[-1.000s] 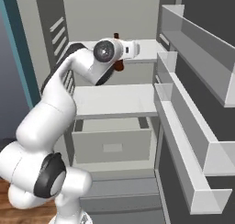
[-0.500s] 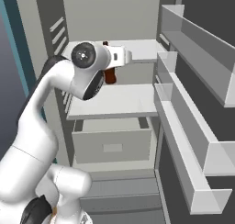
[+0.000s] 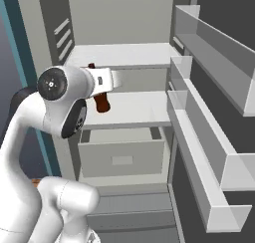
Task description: Open the fridge, grab two sodas, and place both sodas inside the bowl with ice on the dining counter.
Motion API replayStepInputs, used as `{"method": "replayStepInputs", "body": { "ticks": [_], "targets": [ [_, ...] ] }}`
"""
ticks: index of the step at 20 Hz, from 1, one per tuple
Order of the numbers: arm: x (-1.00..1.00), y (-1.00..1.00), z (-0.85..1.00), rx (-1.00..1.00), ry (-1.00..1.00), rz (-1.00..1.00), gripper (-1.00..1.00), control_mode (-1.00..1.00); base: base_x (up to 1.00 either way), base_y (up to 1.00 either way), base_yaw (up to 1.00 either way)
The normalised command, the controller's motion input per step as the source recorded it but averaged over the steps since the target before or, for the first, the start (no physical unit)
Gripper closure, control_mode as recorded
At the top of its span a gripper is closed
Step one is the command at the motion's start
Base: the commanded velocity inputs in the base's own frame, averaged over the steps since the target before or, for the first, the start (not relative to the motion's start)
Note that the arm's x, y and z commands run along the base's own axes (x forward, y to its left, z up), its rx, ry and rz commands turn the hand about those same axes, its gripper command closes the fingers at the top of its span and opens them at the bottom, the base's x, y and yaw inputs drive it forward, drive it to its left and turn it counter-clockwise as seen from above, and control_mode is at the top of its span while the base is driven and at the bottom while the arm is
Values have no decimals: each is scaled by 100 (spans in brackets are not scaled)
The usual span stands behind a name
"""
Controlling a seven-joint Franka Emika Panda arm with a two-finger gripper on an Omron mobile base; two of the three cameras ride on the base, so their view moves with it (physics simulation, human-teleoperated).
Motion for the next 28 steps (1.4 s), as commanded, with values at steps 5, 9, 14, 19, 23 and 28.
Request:
{"method": "replayStepInputs", "body": {
  "ticks": [5, 9, 14, 19, 23, 28],
  "targets": [
    [-27, 6, -14, -3, 0, 2, 100, 100, -58, 19, 1],
    [0, 0, 0, 0, 0, 0, 100, 100, -100, 66, 0],
    [0, 0, 0, 0, 0, 0, 100, 100, -100, 70, -1],
    [0, 0, 0, 0, 0, 0, 100, 100, -100, 6, -8],
    [0, 0, 0, 0, 0, 0, 100, 100, -100, 0, -9],
    [0, 0, 0, 0, 0, 0, 100, 100, -100, -28, -2]
  ]
}}
